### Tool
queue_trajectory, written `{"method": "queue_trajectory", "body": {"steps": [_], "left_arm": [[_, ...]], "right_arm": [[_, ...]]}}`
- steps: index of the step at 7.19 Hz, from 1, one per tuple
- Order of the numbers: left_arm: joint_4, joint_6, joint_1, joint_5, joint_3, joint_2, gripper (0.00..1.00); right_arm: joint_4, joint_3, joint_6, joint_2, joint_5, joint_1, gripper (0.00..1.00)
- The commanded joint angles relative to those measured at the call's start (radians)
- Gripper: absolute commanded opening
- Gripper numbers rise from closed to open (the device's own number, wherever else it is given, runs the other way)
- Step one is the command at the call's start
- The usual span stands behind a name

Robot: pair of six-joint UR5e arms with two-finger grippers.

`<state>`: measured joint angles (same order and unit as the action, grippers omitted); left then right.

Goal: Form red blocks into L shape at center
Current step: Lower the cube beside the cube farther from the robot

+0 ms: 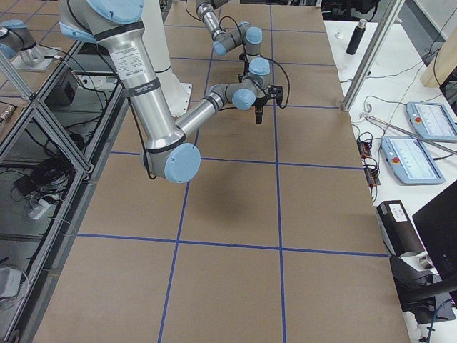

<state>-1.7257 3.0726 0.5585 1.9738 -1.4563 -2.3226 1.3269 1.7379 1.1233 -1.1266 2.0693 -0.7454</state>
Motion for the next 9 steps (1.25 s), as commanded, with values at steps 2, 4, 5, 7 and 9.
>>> {"method": "queue_trajectory", "body": {"steps": [2,4,5,7,9], "left_arm": [[0.0,0.0,0.0,-0.001,-0.001,-0.001,0.06],[0.0,-0.002,0.0,-0.004,0.0,-0.001,0.19],[-0.002,-0.005,0.001,-0.004,0.001,-0.001,0.99],[-0.002,-0.006,0.0,-0.004,-0.001,-0.003,1.0],[-0.002,-0.012,0.004,0.002,-0.015,-0.003,1.0]], "right_arm": [[0.0,0.003,0.001,0.001,0.0,0.0,0.99],[0.0,0.003,0.001,-0.001,0.0,-0.002,0.99],[0.0,0.003,0.001,-0.001,0.0,-0.002,0.99],[0.0,0.002,0.001,-0.002,0.0,-0.002,0.99],[0.0,0.002,0.001,0.001,-0.002,-0.002,0.99]]}}
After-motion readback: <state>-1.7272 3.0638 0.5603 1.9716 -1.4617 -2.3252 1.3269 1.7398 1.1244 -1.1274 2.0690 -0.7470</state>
